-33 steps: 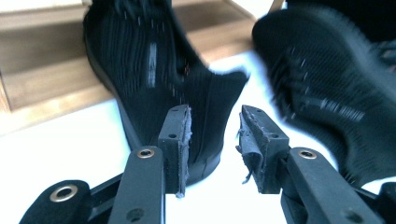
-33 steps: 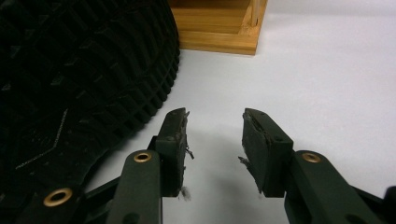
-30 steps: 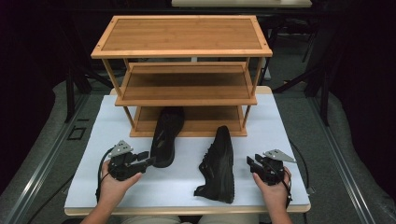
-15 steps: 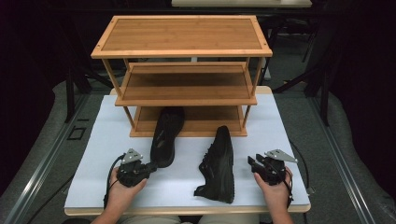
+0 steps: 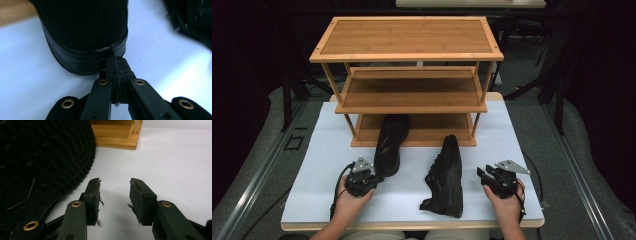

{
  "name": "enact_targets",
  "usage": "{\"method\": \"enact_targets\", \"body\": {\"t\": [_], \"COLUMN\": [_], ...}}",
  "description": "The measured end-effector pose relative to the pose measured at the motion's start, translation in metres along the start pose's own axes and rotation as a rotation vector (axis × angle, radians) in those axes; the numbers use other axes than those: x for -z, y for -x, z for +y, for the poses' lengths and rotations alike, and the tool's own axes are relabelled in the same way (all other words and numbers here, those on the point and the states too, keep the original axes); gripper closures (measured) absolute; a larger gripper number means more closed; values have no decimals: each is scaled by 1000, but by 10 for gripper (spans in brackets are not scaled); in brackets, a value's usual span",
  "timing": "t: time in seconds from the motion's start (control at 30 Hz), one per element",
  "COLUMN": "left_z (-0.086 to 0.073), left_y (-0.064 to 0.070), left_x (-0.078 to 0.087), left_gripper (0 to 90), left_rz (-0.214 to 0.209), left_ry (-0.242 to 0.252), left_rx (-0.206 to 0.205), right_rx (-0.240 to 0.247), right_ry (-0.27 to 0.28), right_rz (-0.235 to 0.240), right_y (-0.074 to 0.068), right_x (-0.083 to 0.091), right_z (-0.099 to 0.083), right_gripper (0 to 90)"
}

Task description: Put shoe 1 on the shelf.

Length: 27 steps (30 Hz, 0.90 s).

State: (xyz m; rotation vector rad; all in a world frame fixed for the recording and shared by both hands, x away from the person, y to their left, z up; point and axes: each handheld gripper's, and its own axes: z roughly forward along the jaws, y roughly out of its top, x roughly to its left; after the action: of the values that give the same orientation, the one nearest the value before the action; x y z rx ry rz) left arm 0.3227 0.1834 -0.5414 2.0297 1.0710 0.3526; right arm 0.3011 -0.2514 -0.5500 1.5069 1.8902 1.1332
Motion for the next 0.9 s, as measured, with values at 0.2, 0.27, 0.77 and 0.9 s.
{"method": "enact_targets", "body": {"t": [0.2,0.27,0.77,0.9], "left_z": [16,21,47,51], "left_y": [-11,-11,-26,-31], "left_x": [-8,-13,-48,-53], "left_gripper": [900,900,900,900], "left_rz": [2,-1,3,14], "left_ry": [35,37,74,69], "left_rx": [10,3,111,127], "right_rx": [6,6,8,10], "right_ry": [2,1,6,0], "right_rz": [-1,-2,2,5], "right_y": [-2,-2,-2,-3], "right_x": [-1,-1,-2,-1], "right_z": [0,0,0,0], "right_gripper": [599,599,601,603]}}
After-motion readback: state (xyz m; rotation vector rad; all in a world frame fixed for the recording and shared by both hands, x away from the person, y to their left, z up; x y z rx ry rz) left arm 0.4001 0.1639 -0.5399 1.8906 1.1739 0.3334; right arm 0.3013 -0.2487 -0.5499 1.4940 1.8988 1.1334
